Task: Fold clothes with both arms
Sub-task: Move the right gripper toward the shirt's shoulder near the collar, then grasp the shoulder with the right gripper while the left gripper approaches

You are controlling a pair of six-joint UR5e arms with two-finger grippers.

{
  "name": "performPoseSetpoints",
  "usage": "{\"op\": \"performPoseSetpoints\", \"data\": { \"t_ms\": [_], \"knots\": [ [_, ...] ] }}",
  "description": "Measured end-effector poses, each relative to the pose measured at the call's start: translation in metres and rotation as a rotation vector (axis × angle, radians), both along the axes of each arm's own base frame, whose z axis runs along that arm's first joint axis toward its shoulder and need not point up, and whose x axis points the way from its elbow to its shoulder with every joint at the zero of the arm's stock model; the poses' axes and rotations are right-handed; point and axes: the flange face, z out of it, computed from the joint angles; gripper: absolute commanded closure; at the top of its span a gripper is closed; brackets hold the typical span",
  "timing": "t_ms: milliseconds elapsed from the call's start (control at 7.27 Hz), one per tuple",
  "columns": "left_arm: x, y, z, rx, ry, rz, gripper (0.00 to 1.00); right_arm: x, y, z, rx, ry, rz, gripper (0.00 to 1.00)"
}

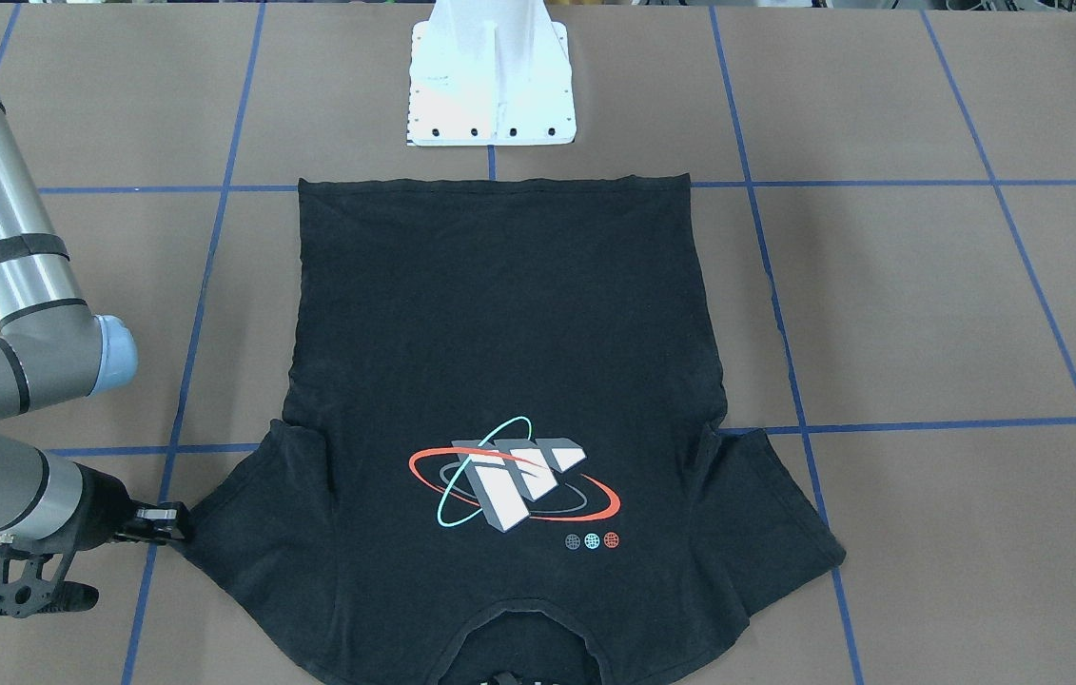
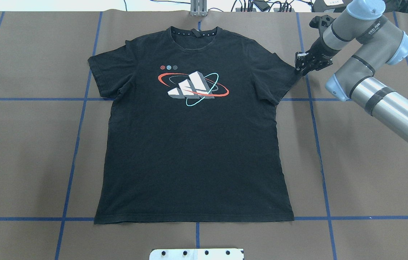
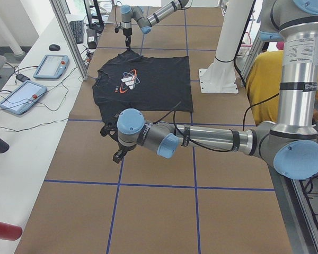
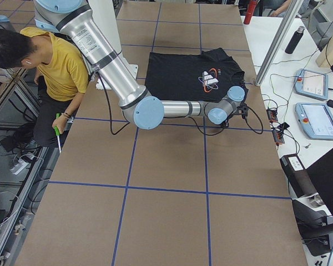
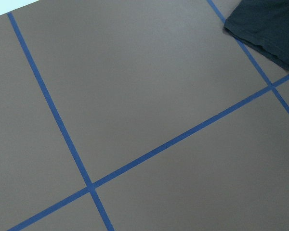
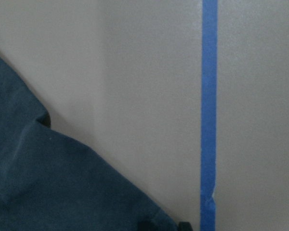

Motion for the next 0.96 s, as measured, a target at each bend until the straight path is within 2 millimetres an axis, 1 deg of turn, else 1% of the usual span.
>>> {"op": "performPoseSetpoints", "data": {
  "t_ms": [275,413,550,688,825,963],
  "knots": [
    [0.000,0.001,0.002,-0.001,-0.001,0.001,0.00,-0.001,-0.002,-0.003,-0.002,-0.003,0.000,1.00],
    [0.000,0.001,0.001,-0.001,0.000,0.001,0.00,0.002,-0.003,-0.007,-0.004,-0.012,0.003,1.00],
    [0.000,0.002,0.000,-0.001,0.000,-0.001,0.00,0.006,-0.004,-0.019,-0.013,-0.038,0.008,1.00],
    [0.000,0.002,-0.001,0.000,0.001,-0.001,0.00,0.010,-0.001,-0.041,-0.030,-0.081,0.018,1.00],
    [0.000,0.002,-0.001,-0.001,0.001,-0.002,0.00,0.004,0.008,-0.070,-0.042,-0.125,0.023,1.00],
    [0.000,0.002,-0.001,-0.002,0.001,-0.002,0.00,-0.014,0.022,-0.098,-0.056,-0.157,0.020,1.00]
  ]
}}
